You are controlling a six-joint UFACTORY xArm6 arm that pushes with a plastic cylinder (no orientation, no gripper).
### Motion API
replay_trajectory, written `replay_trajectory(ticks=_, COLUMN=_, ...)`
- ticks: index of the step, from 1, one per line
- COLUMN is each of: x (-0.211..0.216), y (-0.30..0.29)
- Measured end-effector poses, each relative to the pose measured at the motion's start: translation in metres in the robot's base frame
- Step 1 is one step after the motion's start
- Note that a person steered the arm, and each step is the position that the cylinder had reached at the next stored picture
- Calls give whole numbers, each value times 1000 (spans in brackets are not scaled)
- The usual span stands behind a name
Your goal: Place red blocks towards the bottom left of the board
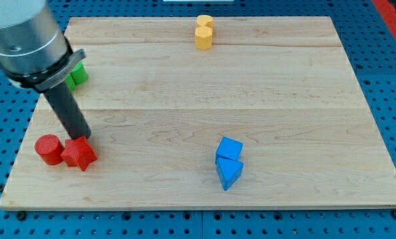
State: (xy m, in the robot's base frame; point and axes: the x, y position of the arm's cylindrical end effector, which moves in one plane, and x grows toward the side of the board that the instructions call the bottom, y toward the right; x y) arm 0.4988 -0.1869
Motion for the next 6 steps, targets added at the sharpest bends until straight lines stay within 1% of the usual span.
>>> replay_trajectory(ticks=1, x=-6, y=-35)
replay_trajectory(ticks=2, x=-2, y=-59)
replay_trajectory(ticks=3, x=20, y=-49)
replay_trajectory(ticks=4, x=9, y=-47)
replay_trajectory(ticks=5, x=-11, y=-41)
replay_trajectory(ticks=6, x=12, y=21)
